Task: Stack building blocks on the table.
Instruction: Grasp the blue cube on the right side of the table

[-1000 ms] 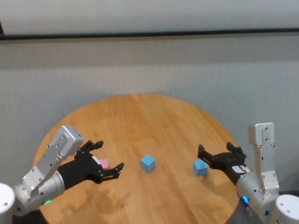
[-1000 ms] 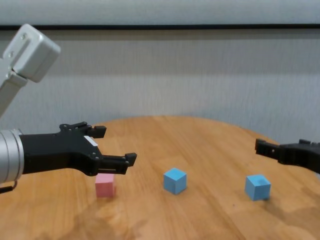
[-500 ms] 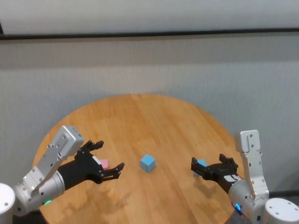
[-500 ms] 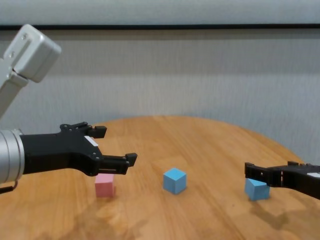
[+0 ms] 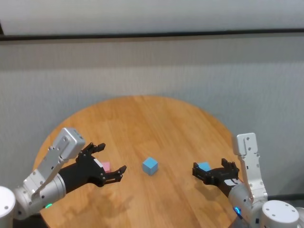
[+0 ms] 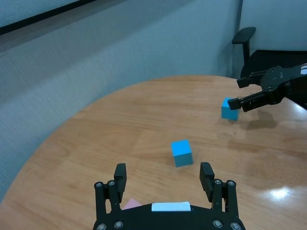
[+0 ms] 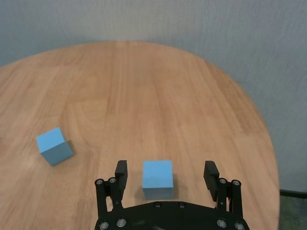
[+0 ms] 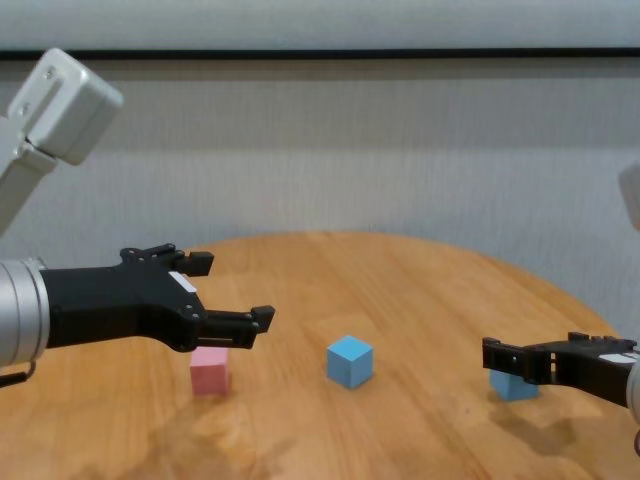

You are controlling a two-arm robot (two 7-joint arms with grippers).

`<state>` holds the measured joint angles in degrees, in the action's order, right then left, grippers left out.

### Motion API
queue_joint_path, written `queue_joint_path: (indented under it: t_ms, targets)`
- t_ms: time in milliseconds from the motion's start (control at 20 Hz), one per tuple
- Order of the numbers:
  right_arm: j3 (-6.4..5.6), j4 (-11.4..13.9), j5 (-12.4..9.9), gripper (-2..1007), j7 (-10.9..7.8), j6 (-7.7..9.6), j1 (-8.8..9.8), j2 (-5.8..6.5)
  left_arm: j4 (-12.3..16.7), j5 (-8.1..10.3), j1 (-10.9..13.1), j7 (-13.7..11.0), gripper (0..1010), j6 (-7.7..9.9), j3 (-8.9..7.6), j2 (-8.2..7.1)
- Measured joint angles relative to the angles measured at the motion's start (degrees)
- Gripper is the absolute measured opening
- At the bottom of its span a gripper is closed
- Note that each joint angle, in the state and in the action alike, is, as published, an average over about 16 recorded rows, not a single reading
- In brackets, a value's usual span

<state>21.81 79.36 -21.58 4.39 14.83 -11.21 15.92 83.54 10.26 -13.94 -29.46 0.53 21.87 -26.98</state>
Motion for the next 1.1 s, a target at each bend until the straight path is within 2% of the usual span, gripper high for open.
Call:
queue_joint_path:
  t_ms: [400,1100]
  targets:
    - [-0.3,-1.73,0.97,1005,-0.56,0.26,-0.59,-1.43,0.0,0.0,-0.01,0.0,1003,0.0,0.0,0.0]
    - [-1.27,-3.91,2.46,1005,-2.0,-0.11,-1.08,-2.81,0.0,0.0,-0.01,0.0,1003,0.0,0.0,0.0]
